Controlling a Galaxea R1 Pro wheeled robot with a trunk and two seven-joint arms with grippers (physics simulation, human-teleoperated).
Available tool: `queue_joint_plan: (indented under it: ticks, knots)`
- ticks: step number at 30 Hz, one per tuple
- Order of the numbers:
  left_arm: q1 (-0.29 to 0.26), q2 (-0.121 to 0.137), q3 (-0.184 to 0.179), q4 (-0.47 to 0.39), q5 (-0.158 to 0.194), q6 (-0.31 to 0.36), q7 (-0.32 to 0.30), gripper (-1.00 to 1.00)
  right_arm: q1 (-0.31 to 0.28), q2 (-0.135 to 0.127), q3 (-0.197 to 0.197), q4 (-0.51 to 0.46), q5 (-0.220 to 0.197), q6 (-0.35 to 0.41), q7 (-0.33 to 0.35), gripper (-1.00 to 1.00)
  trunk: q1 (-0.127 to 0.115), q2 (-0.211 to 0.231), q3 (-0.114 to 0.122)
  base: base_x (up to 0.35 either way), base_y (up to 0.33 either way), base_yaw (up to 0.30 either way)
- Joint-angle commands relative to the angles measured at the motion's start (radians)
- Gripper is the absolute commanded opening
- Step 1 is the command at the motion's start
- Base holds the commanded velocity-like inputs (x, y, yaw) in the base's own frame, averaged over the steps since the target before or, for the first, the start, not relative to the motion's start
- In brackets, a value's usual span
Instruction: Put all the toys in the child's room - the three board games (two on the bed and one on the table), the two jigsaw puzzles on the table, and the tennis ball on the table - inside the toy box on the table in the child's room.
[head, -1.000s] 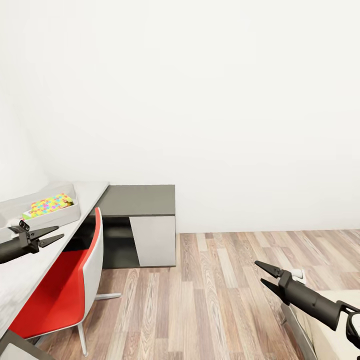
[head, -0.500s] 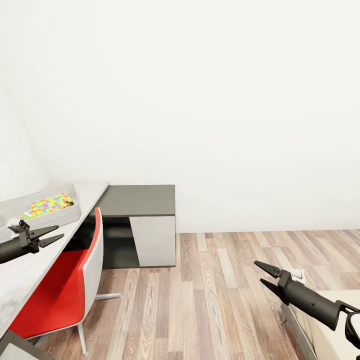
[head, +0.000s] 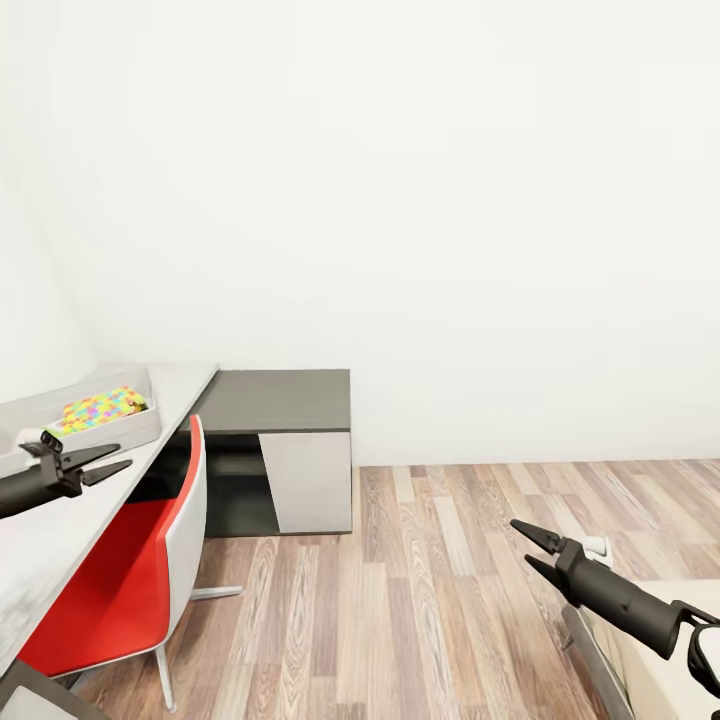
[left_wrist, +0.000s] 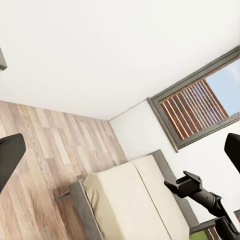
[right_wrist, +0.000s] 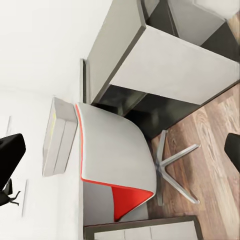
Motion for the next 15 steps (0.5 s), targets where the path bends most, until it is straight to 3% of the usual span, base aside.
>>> queue_joint_plan:
  ticks: [1,7,15]
  knots:
    - [-0.001,0.001,-0.001,-0.002,0.0,0.011,-0.004,1.0,-0.001,0.0,0.0,0.0,0.013,0.004,0.01,1.0,0.0,-0.002,-0.002,-0.121,0.0,0.0]
    - [0.0,0.003,-0.001,-0.005,-0.002,0.01,-0.004,1.0,-0.003,-0.001,0.038,0.0,0.019,-0.005,0.01,1.0,0.0,-0.002,-0.002,-0.259,0.0,0.0]
    - [0.0,0.003,-0.001,-0.005,-0.002,0.01,-0.004,1.0,-0.004,-0.001,0.05,0.0,0.02,-0.023,0.01,1.0,0.0,-0.002,-0.002,-0.322,0.0,0.0]
